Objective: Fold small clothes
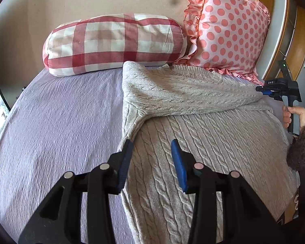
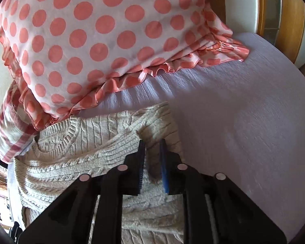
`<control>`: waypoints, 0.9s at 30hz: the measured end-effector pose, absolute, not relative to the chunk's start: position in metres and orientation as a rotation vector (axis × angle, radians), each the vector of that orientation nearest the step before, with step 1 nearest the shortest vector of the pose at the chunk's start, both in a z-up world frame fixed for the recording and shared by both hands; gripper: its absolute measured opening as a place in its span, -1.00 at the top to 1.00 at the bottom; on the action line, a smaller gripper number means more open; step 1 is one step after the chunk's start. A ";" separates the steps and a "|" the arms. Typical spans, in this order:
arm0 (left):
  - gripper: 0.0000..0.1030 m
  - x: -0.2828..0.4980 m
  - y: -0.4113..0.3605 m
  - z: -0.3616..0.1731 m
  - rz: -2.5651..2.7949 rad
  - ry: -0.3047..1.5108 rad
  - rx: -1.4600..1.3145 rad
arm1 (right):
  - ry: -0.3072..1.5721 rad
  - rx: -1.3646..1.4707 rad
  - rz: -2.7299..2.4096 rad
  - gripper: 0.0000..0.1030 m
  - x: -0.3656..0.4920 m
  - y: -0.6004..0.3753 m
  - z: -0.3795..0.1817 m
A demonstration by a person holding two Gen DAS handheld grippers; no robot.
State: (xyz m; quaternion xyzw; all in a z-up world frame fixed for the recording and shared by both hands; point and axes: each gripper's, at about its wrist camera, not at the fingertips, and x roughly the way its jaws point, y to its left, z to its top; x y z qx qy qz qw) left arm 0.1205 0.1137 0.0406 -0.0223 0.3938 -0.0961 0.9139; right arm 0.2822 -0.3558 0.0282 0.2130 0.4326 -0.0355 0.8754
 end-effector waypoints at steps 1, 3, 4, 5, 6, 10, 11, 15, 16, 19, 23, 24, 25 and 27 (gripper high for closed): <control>0.04 0.115 0.118 0.040 -0.204 0.814 -0.060 | 0.865 0.459 -0.044 -0.72 0.266 -0.359 0.035; -0.15 0.102 0.128 0.039 -0.230 0.825 -0.104 | 0.832 0.445 0.017 -0.75 0.229 -0.362 0.043; -0.16 0.094 0.132 0.038 -0.240 0.833 -0.128 | 0.842 0.429 0.039 -0.63 0.211 -0.361 0.044; -0.20 0.087 0.135 0.035 -0.250 0.844 -0.147 | 0.859 0.421 0.063 -0.53 0.195 -0.359 0.042; -0.21 0.079 0.137 0.032 -0.257 0.856 -0.164 | 0.882 0.416 0.082 -0.34 0.177 -0.360 0.038; -0.21 0.048 0.139 0.017 -0.282 0.889 -0.212 | 0.958 0.427 0.117 0.12 0.119 -0.362 0.013; -0.21 0.041 0.139 0.013 -0.289 0.898 -0.225 | 0.973 0.431 0.112 0.16 0.106 -0.363 0.006; -0.16 0.014 0.135 0.003 -0.288 0.893 -0.243 | 0.968 0.449 0.130 0.33 0.060 -0.360 -0.006; -0.15 0.007 0.133 0.002 -0.286 0.888 -0.240 | 0.960 0.443 0.138 0.35 0.049 -0.357 -0.006; -0.04 -0.013 0.129 0.001 -0.285 0.874 -0.240 | 0.951 0.458 0.211 0.55 0.024 -0.347 -0.009; 0.43 -0.035 0.128 -0.002 -0.272 0.866 -0.262 | 0.924 0.445 0.283 0.79 -0.005 -0.332 -0.012; 0.65 -0.037 0.129 -0.003 -0.265 0.868 -0.278 | 0.917 0.458 0.303 0.82 -0.009 -0.331 -0.013; 0.77 -0.038 0.131 -0.005 -0.262 0.876 -0.298 | 0.904 0.477 0.318 0.83 -0.012 -0.330 -0.012; 0.81 -0.038 0.134 -0.006 -0.274 0.879 -0.338 | 0.853 0.525 0.345 0.84 -0.012 -0.335 -0.005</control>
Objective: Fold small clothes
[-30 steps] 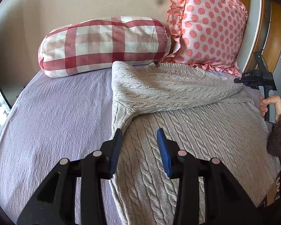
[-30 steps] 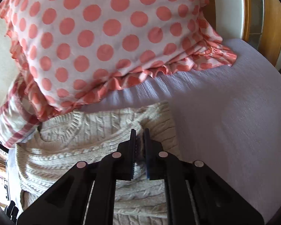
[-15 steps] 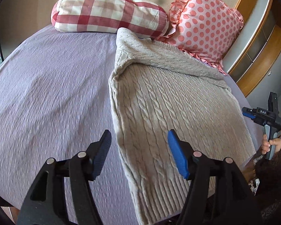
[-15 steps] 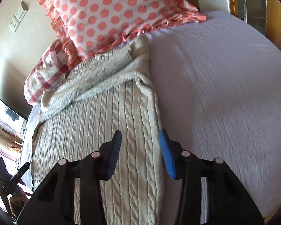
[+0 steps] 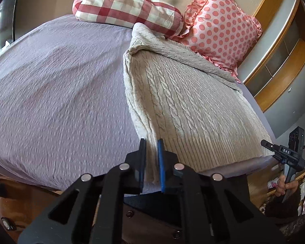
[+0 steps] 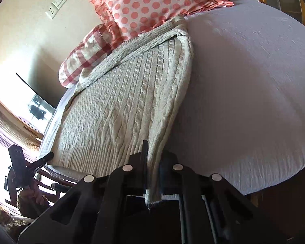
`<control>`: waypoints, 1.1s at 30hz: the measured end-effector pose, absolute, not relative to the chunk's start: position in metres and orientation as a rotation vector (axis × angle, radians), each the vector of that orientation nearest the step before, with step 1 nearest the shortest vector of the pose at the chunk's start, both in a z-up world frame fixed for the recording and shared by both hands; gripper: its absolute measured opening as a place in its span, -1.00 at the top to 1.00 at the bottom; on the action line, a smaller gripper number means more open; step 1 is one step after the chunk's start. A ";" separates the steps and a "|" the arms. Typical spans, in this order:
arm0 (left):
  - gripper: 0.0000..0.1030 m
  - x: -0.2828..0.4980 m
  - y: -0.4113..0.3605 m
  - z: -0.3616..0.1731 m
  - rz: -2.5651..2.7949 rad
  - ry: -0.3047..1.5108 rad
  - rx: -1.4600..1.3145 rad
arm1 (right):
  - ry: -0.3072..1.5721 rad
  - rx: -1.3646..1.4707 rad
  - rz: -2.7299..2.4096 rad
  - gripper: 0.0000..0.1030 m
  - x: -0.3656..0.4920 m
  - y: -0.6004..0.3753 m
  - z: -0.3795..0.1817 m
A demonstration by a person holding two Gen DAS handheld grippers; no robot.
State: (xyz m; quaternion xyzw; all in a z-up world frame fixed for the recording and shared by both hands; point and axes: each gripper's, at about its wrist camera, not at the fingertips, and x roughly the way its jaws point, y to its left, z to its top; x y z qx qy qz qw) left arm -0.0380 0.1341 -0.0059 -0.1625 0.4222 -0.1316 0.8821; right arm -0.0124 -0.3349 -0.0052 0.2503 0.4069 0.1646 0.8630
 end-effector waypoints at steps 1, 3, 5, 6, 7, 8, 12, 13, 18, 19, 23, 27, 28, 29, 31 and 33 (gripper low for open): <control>0.82 -0.036 0.136 -0.005 -0.287 0.883 -0.359 | 0.814 0.553 0.355 0.84 -0.011 -0.339 0.002; 0.85 -0.025 0.142 0.002 -0.325 0.872 -0.414 | 0.721 0.606 0.377 0.84 -0.002 -0.349 0.020; 0.85 -0.006 0.149 0.019 -0.352 0.837 -0.446 | 0.639 0.656 0.393 0.84 0.015 -0.358 0.039; 0.87 0.007 0.153 0.030 -0.354 0.811 -0.453 | 0.604 0.687 0.405 0.84 0.028 -0.362 0.048; 0.87 0.024 0.156 0.042 -0.346 0.783 -0.447 | 0.574 0.716 0.413 0.84 0.044 -0.366 0.054; 0.88 0.043 0.158 0.054 -0.334 0.756 -0.435 | 0.550 0.740 0.413 0.84 0.061 -0.370 0.058; 0.89 0.139 0.156 0.089 -0.260 0.701 -0.388 | 0.536 0.813 0.349 0.84 0.151 -0.374 0.049; 0.89 0.166 0.156 0.091 -0.229 0.703 -0.382 | 0.552 0.842 0.317 0.84 0.178 -0.376 0.045; 0.90 0.288 0.157 0.066 -0.100 0.810 -0.375 | 0.639 0.884 0.143 0.84 0.289 -0.370 0.012; 0.90 0.305 0.157 0.057 -0.075 0.836 -0.376 | 0.660 0.880 0.113 0.84 0.304 -0.369 0.005; 0.89 0.345 0.156 0.031 -0.027 0.889 -0.361 | 0.810 0.866 -0.003 0.84 0.349 -0.363 -0.023; 0.87 0.355 0.158 0.029 -0.033 0.899 -0.371 | 0.901 1.041 -0.011 0.71 0.373 -0.375 -0.040; 0.86 0.354 0.162 0.034 -0.036 0.882 -0.387 | 0.891 1.101 0.015 0.54 0.374 -0.379 -0.041; 0.84 0.351 0.167 0.041 -0.039 0.862 -0.402 | 0.877 1.142 0.039 0.43 0.373 -0.383 -0.040; 0.57 0.337 0.178 0.054 -0.064 0.828 -0.421 | 0.820 1.169 0.088 0.05 0.366 -0.389 -0.032; 0.20 0.317 0.185 0.060 -0.108 0.828 -0.416 | 0.716 1.072 0.032 -0.52 0.344 -0.392 -0.012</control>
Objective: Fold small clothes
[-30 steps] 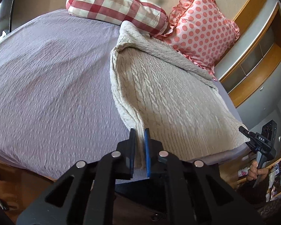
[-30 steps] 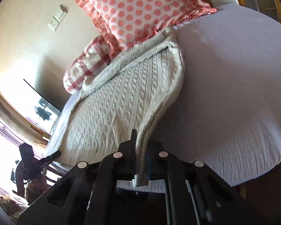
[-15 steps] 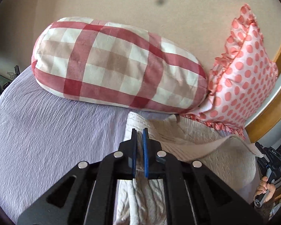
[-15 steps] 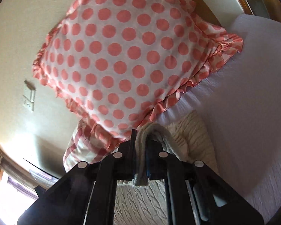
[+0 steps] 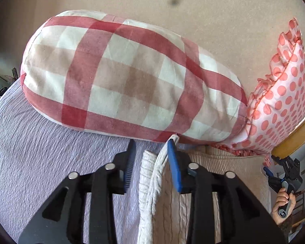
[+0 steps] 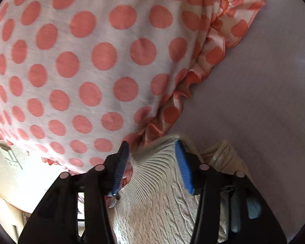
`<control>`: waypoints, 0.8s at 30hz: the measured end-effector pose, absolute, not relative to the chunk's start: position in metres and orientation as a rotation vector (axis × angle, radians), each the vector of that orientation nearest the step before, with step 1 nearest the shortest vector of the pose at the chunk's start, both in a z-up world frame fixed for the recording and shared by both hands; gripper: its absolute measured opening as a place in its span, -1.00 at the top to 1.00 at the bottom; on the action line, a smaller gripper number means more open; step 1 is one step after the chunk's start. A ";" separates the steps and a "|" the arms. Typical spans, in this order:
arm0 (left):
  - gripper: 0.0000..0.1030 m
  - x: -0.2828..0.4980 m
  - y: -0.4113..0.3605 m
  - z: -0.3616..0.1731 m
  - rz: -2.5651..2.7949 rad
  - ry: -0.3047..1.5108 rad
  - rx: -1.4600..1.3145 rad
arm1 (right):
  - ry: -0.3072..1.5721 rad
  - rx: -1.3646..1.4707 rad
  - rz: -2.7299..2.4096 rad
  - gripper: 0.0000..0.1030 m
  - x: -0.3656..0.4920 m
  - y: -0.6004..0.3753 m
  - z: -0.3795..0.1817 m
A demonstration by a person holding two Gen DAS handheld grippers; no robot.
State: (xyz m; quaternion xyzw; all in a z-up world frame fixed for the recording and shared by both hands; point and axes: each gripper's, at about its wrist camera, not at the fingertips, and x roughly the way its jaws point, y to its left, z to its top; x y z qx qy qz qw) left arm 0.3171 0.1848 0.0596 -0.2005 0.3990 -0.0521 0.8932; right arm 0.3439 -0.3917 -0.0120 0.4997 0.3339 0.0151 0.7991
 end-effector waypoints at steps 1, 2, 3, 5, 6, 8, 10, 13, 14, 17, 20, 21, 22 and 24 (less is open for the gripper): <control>0.16 0.306 0.187 0.058 -0.135 0.836 -0.406 | 0.653 1.016 0.009 -0.76 0.330 -0.392 -0.001; 0.12 0.295 0.188 0.054 -0.162 0.853 -0.402 | 0.609 0.972 0.016 -0.76 0.319 -0.392 0.007; 0.10 0.285 0.188 0.048 -0.188 0.875 -0.413 | 0.591 0.938 0.025 -0.76 0.309 -0.390 0.013; 0.08 0.269 0.187 0.032 -0.247 0.925 -0.448 | 0.585 0.904 0.070 -0.76 0.291 -0.384 0.018; 0.08 0.265 0.186 0.024 -0.270 0.944 -0.470 | 0.582 0.897 0.098 -0.76 0.283 -0.379 0.019; 0.09 0.263 0.181 0.010 -0.300 0.973 -0.503 | 0.571 0.884 0.162 -0.76 0.270 -0.370 0.020; 0.11 0.269 0.175 -0.001 -0.319 0.986 -0.539 | 0.553 0.846 0.182 -0.76 0.264 -0.357 0.023; 0.13 0.281 0.171 -0.010 -0.346 0.989 -0.609 | 0.522 0.809 0.193 -0.76 0.252 -0.345 0.020; 0.14 0.284 0.171 -0.012 -0.352 0.984 -0.627 | 0.518 0.812 0.195 -0.76 0.250 -0.344 0.018; 0.66 0.293 0.173 -0.023 -0.368 1.011 -0.714 | 0.535 0.826 0.212 -0.76 0.252 -0.343 0.014; 0.74 0.292 0.178 -0.018 -0.358 1.003 -0.822 | 0.502 0.784 0.178 -0.76 0.246 -0.348 0.021; 0.74 0.290 0.177 -0.006 -0.365 0.980 -0.830 | 0.482 0.774 0.163 -0.76 0.242 -0.351 0.025; 0.75 0.289 0.169 0.011 -0.384 0.952 -0.816 | 0.460 0.770 0.154 -0.76 0.238 -0.355 0.028; 0.76 0.290 0.139 0.051 -0.432 0.918 -0.764 | 0.423 0.750 0.124 -0.76 0.232 -0.363 0.038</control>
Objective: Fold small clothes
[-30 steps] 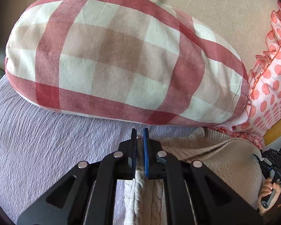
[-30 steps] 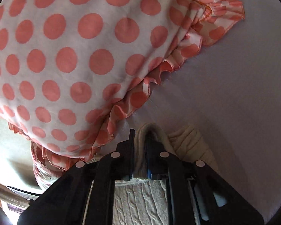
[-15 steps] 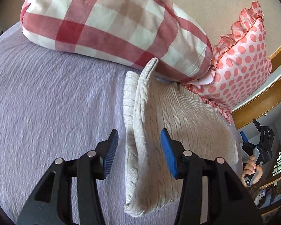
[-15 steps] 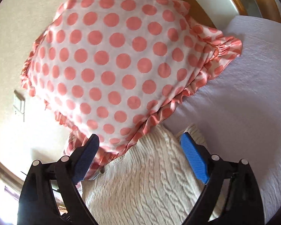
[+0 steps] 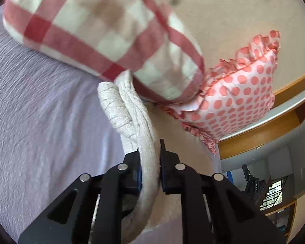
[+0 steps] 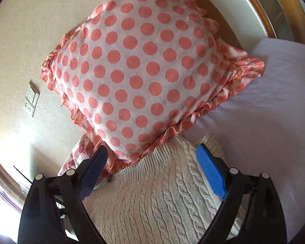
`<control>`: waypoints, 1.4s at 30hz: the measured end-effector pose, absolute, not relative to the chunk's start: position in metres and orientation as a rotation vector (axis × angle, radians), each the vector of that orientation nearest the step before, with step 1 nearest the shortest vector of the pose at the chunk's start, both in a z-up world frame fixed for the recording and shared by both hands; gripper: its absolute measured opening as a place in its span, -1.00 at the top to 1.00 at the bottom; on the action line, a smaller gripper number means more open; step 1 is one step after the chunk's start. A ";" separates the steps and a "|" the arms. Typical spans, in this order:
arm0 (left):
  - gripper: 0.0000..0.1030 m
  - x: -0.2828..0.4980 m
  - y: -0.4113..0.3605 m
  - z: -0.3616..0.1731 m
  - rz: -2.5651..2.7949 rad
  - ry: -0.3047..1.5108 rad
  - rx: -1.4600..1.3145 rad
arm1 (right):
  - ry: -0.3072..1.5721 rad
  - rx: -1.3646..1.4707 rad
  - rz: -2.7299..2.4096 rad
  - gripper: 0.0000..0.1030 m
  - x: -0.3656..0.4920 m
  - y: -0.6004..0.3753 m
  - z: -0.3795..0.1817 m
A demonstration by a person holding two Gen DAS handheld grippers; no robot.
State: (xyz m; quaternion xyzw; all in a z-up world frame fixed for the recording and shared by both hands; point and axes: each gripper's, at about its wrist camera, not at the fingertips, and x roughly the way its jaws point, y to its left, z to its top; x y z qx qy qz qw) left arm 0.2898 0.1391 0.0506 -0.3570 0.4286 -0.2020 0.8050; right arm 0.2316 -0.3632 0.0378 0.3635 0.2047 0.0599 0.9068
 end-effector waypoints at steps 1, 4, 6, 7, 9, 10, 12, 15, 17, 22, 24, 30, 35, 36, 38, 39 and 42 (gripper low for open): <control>0.76 0.291 0.117 0.072 -0.468 0.902 -0.734 | 0.415 0.732 0.101 -0.76 0.229 -0.367 0.042; 0.76 0.294 0.029 0.122 -0.608 0.873 -0.619 | 0.401 0.680 0.039 -0.76 0.225 -0.378 0.050; 0.75 0.298 -0.042 0.132 -0.721 0.896 -0.589 | 0.408 0.668 0.014 -0.76 0.225 -0.389 0.049; 0.75 0.299 -0.080 0.129 -0.771 0.914 -0.565 | 0.401 0.666 0.011 -0.76 0.227 -0.396 0.047; 0.72 0.302 -0.150 0.112 -0.832 0.975 -0.498 | 0.432 0.673 -0.010 -0.76 0.231 -0.412 0.039; 0.69 0.305 -0.180 0.100 -0.849 1.023 -0.464 | 0.451 0.671 -0.022 -0.76 0.233 -0.420 0.035; 0.76 0.305 -0.209 0.085 -0.885 1.080 -0.451 | 0.490 0.667 -0.031 -0.76 0.237 -0.433 0.027; 0.63 0.288 -0.193 0.097 -0.902 1.008 -0.419 | 0.549 0.711 0.064 -0.75 0.244 -0.445 0.019; 0.42 0.266 -0.167 0.109 -0.843 0.935 -0.319 | 0.582 0.728 0.176 -0.63 0.248 -0.441 0.018; 0.31 0.207 -0.134 0.105 -0.680 0.783 0.040 | 0.757 0.591 0.199 -0.17 0.273 -0.405 0.003; 0.24 0.196 -0.130 0.089 -0.691 0.790 0.099 | 0.840 0.575 0.196 0.00 0.283 -0.395 -0.013; 0.20 0.196 -0.150 0.041 -0.687 0.865 0.199 | 0.785 0.458 0.053 0.82 0.300 -0.384 -0.006; 0.23 0.196 -0.133 0.053 -0.736 0.852 0.052 | 0.852 0.490 0.040 0.66 0.303 -0.397 -0.012; 0.21 0.199 -0.119 0.061 -0.736 0.833 -0.021 | 0.877 0.545 0.043 0.01 0.297 -0.406 -0.008; -0.07 0.211 -0.089 0.073 -0.694 0.804 -0.129 | 0.831 0.661 0.105 -0.97 0.277 -0.424 -0.001; -0.15 0.223 -0.079 0.073 -0.667 0.814 -0.164 | 0.834 0.693 0.149 -0.97 0.271 -0.427 -0.002; -0.18 0.261 -0.063 0.058 -0.651 0.945 -0.281 | 0.920 0.787 0.269 -0.97 0.270 -0.427 -0.021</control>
